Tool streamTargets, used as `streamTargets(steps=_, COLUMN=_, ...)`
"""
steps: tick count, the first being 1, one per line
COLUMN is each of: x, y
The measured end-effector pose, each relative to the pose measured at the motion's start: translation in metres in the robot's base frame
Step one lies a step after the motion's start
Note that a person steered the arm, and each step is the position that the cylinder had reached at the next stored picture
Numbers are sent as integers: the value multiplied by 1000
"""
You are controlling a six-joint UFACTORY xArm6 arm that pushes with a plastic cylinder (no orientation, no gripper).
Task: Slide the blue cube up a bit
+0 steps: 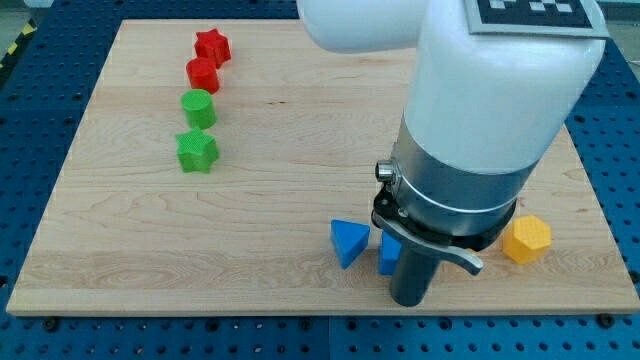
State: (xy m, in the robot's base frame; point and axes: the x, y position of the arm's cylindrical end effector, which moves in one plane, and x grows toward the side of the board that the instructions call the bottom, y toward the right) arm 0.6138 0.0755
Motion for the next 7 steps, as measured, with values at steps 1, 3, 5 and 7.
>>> streamTargets(steps=1, x=-7, y=0)
streamTargets(steps=3, x=-9, y=0)
streamTargets(steps=5, x=-17, y=0)
streamTargets(steps=7, x=-16, y=0)
